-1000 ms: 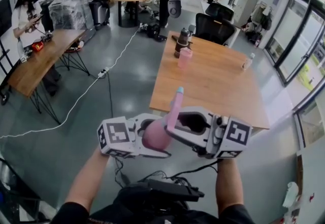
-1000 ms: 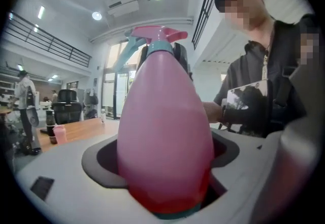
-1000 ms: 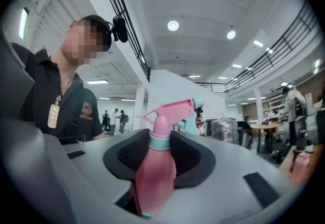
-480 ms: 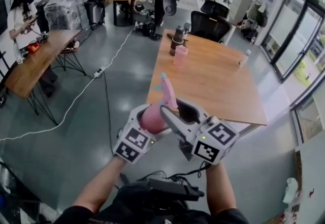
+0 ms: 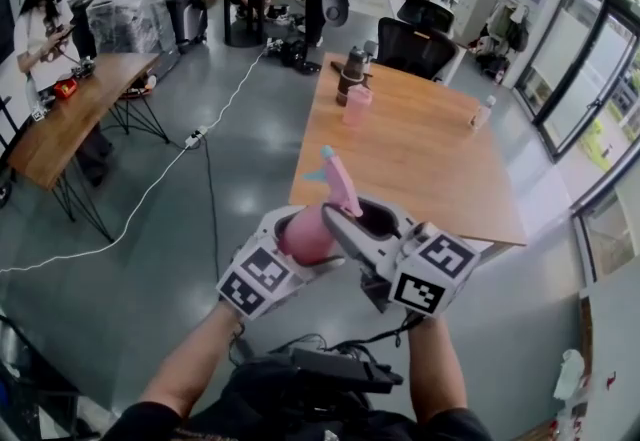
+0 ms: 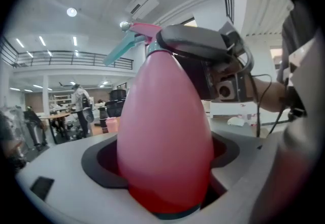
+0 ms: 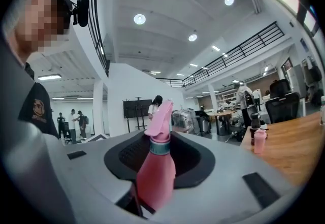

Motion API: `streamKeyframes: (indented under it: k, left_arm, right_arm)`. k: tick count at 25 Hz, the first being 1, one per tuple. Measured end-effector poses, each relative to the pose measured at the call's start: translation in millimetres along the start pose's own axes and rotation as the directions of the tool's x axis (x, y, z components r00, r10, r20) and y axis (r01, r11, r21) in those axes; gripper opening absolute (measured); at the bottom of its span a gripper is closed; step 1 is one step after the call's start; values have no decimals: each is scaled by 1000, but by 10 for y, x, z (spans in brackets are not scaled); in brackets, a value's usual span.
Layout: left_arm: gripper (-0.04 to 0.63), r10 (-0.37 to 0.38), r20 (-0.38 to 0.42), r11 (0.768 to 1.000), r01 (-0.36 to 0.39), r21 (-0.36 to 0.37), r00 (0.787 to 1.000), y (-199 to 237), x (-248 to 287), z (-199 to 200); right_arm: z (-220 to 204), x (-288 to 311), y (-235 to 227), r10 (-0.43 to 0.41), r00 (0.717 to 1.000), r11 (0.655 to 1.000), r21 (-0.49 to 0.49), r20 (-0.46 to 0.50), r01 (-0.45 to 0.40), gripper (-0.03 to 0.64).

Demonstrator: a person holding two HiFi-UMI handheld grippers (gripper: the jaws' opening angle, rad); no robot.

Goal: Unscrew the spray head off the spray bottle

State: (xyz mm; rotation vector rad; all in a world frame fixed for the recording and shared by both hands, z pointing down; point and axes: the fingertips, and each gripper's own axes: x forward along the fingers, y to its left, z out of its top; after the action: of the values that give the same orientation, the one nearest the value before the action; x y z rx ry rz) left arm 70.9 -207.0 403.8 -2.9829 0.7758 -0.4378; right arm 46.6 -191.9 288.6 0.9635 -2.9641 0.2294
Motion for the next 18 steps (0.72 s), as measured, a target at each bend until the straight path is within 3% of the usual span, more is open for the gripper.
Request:
streamKeyframes:
  k: [3, 5, 9, 12, 14, 16, 18]
  left_arm:
    - [451, -152, 31, 988, 151, 25, 988, -154, -84, 48]
    - [451, -269, 43, 963, 267, 48, 962, -271, -156, 73]
    - [451, -483, 47, 875, 478, 81, 875, -518, -335, 118]
    - [451, -572, 41, 819, 567, 94, 819, -645, -422, 127]
    - [451, -567, 55, 823, 563, 80, 822, -628, -400, 114]
    - [451, -516, 69, 857, 513, 52, 854, -513, -338, 88]
    - [451, -447, 80, 895, 446, 23, 891, -360, -283, 62]
  right_arm:
    - [23, -45, 155, 119, 993, 992, -50, -12, -120, 124]
    - [29, -84, 262, 208, 978, 973, -95, -27, -210, 124]
    - [39, -179, 470, 388, 920, 907, -153, -58, -392, 126]
    - [33, -241, 561, 489, 870, 855, -163, -65, -492, 126]
    - [28, -226, 528, 478, 877, 860, -173, -53, -479, 129]
    - [46, -164, 412, 389, 921, 906, -173, -18, -386, 146]
    - [78, -125, 289, 309, 951, 944, -124, 23, -304, 218]
